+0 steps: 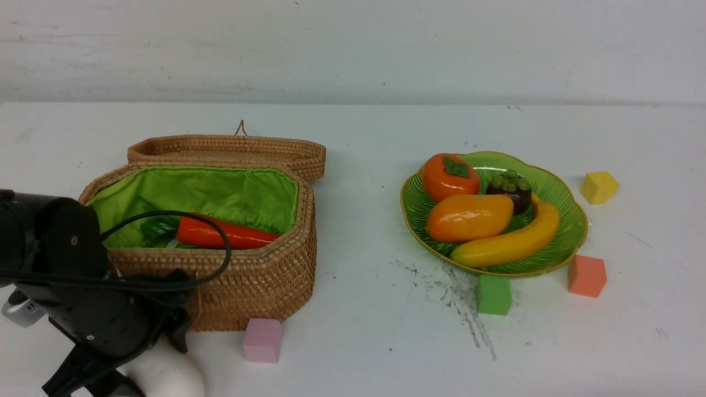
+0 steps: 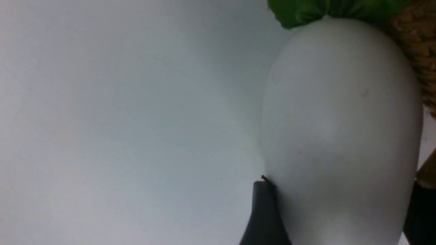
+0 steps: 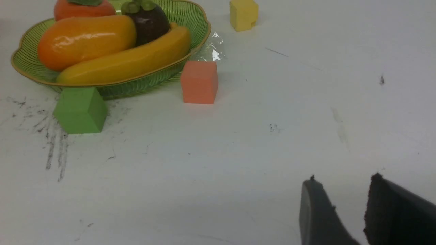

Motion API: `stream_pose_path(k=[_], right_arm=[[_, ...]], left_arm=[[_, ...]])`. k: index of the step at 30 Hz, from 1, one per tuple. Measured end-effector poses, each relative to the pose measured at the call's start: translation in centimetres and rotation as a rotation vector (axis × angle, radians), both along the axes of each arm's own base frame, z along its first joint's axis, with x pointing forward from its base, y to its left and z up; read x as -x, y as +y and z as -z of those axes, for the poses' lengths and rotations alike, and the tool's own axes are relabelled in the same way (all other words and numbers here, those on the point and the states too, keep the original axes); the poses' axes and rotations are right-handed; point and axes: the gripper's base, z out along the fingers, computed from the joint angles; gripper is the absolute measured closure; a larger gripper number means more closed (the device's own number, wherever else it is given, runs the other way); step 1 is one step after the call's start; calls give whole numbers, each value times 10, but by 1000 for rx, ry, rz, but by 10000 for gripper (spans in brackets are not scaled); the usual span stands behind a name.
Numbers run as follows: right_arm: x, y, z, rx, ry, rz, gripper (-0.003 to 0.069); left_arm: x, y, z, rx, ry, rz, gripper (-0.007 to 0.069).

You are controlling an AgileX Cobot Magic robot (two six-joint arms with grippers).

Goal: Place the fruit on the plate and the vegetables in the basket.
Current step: Take a daikon with your left arm and place it on the basket on the left.

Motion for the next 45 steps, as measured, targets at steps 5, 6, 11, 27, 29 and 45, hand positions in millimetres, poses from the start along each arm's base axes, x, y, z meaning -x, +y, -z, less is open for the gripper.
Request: stream_pose_path(k=[5,6,11,27,29,45], right_arm=[[0,0,0,0,0,0,421],[0,0,0,0,0,0,421],[0,0,0,0,0,0,421],[0,0,0,0,0,0,421],[0,0,0,0,0,0,421],[0,0,0,0,0,0,421]], left_arm=[[2,1,0,-21,17,54,158],[2,1,0,-24,20,65,158],[6,2,0,-45,65,139,158],[27,4,-26,-28,64,178,159],[30,4,-31,-28,55,187,159],[49,2,-65,52,-27,201,159]])
